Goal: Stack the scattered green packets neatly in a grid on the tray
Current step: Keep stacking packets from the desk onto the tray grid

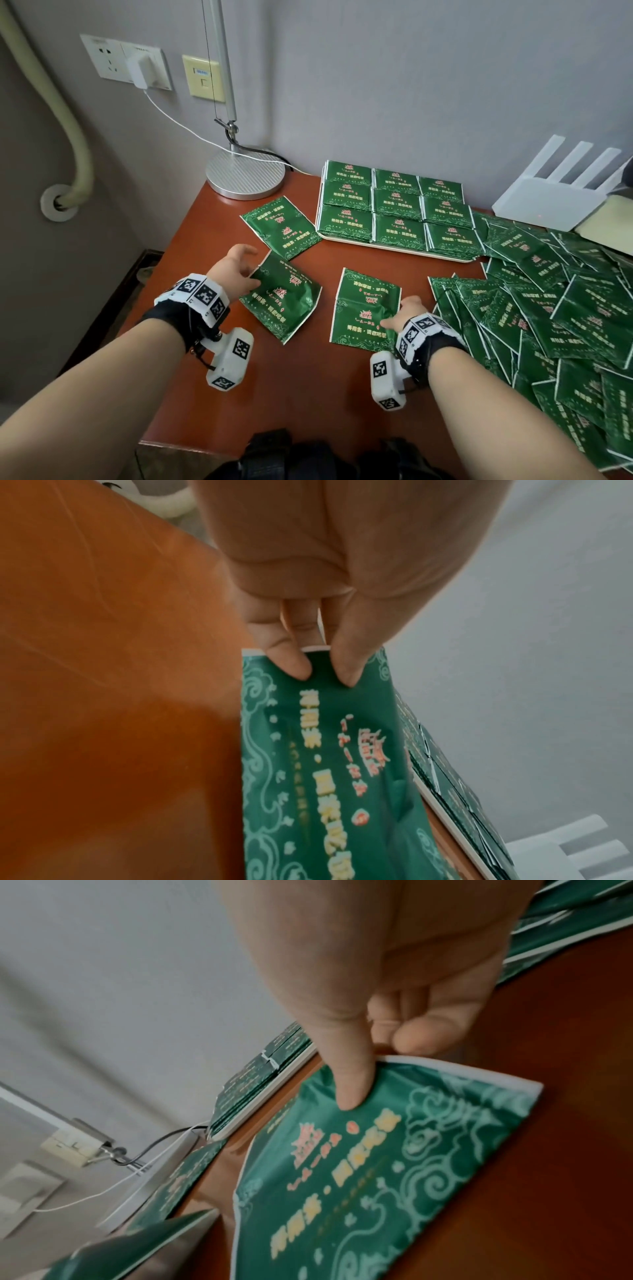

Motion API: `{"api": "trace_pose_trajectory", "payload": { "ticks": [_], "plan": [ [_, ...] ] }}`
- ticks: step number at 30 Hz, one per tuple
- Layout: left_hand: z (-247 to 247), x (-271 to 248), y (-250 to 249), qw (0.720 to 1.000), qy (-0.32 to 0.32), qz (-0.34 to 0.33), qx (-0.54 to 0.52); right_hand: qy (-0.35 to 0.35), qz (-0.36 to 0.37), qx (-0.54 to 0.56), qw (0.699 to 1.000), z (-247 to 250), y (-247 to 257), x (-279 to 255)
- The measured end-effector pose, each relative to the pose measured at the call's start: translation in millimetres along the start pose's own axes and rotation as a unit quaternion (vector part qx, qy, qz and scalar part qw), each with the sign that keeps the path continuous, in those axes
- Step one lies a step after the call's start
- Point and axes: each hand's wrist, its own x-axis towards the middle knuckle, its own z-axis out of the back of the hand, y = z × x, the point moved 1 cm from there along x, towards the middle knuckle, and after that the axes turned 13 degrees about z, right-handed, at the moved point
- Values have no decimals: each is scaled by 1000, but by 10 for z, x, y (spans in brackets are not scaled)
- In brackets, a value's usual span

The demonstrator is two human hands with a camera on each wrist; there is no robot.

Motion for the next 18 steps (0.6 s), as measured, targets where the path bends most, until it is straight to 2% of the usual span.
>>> {"api": "trace_pose_trajectory", "payload": {
  "ticks": [2, 4, 6, 8, 11, 13, 16, 18],
  "plan": [
    [-13, -24, 3, 999, 13, -13, 32, -23, 31, 50, 998, 12, -80, 14],
    [-21, -30, 5, 998, 54, -12, 35, -36, 54, 106, 992, 21, -162, 29],
    [-33, -14, 19, 993, 116, 15, -26, -35, 64, 164, 984, 38, -233, 35],
    [-45, -8, 22, 984, 145, 46, -92, -36, 75, 204, 975, 72, -269, 15],
    [-52, -31, 14, 985, 139, 24, -97, -62, 95, 242, 964, 153, -252, -45],
    [-41, -53, 19, 991, 126, -2, -48, -53, 132, 250, 958, 181, -235, -66],
    [-16, -110, 34, 993, 114, -7, 30, -50, 186, 263, 945, 219, -202, -121],
    [5, -132, 45, 993, 88, -13, 80, -72, 211, 216, 951, 246, -189, -154]
  ]
}}
